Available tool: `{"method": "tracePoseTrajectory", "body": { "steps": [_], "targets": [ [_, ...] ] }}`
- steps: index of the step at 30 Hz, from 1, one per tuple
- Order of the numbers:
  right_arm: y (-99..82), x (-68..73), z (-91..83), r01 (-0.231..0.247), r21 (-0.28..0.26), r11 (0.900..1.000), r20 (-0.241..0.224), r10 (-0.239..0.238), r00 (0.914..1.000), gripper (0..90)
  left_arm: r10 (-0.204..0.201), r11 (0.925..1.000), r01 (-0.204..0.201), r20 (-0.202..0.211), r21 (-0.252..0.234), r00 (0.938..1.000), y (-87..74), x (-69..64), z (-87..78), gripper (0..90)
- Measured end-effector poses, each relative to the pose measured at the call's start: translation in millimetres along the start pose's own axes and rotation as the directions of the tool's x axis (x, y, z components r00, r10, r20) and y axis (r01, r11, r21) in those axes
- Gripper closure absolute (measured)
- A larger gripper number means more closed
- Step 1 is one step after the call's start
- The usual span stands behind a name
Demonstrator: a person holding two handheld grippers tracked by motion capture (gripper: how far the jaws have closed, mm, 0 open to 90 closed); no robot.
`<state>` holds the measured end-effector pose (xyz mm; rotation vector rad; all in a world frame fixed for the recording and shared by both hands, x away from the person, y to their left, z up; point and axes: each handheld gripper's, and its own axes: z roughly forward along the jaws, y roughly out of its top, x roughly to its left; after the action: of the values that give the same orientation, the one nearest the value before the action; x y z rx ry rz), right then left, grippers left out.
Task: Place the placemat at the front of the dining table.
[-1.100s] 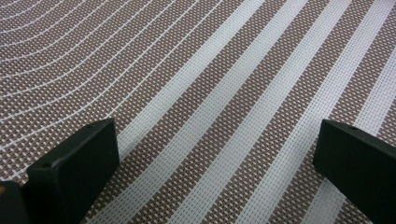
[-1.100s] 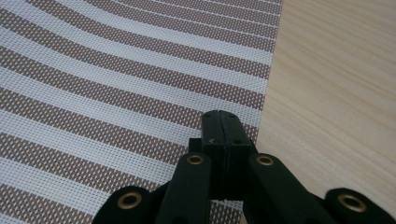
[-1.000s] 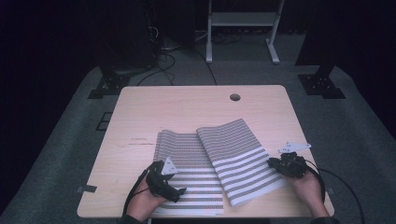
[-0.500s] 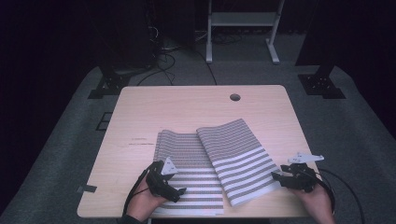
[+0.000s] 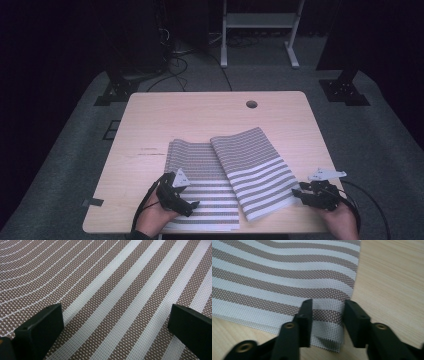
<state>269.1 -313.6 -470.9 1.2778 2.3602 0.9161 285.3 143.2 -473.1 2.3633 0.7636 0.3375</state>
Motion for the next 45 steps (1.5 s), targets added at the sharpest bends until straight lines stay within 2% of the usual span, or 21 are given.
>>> {"method": "tracePoseTrajectory", "body": {
  "steps": [5, 7, 9, 16, 23, 27, 32, 37, 45],
  "targets": [
    [1.6, 3.2, -0.2, 0.029, 0.002, 0.9996, -0.009, -0.029, 0.9995, 72.3, -0.001, 1.0000, 0.001, 0.000, 0.000, 1.0000, 0.0, 0.0, 0.1, 0.0],
    [2.3, 2.8, -0.8, 0.013, 0.001, 0.9999, -0.025, -0.013, 0.9996, 79.9, 0.000, 1.0000, 0.000, 0.000, 0.000, 1.0000, 0.0, -0.1, 0.0, 0.0],
    [3.2, 1.3, -2.7, -0.003, -0.012, 0.9999, -0.027, 0.002, 0.9996, 82.5, 0.001, 1.0000, -0.001, 0.000, 0.000, 1.0000, 0.1, 0.0, 0.0, 0.0],
    [6.9, 1.2, -8.9, -0.016, -0.057, 0.9982, -0.029, 0.015, 0.9995, 84.7, 0.002, 1.0000, -0.002, 0.000, 0.000, 1.0000, 0.1, 0.1, 0.0, 0.0],
    [10.4, 3.2, -14.6, -0.029, -0.106, 0.9939, -0.068, 0.022, 0.9974, 84.8, 0.003, 1.0000, -0.003, -0.001, -0.001, 1.0000, 0.1, -0.2, 0.0, 0.0],
    [14.5, 5.1, -18.3, -0.056, -0.141, 0.9884, -0.102, 0.042, 0.9939, 85.0, 0.003, 1.0000, -0.003, 0.000, 0.000, 1.0000, 0.1, 0.0, 0.0, 0.0],
    [23.1, 11.1, -19.5, -0.044, -0.173, 0.9840, -0.127, 0.022, 0.9916, 85.2, 0.002, 1.0000, -0.002, 0.000, 0.000, 1.0000, 0.1, 0.1, 0.1, 0.0],
    [39.4, 20.7, -24.9, -0.022, -0.230, 0.9731, -0.154, -0.014, 0.9880, 85.3, 0.002, 1.0000, -0.002, 0.000, -0.001, 1.0000, 0.1, 0.0, 0.1, 0.0],
    [59.5, 36.6, -16.4, 0.031, -0.233, 0.9720, -0.183, -0.075, 0.9802, 85.3, -0.001, 1.0000, 0.001, 0.002, -0.002, 1.0000, -0.2, 0.4, 0.3, 0.0]
  ]
}}
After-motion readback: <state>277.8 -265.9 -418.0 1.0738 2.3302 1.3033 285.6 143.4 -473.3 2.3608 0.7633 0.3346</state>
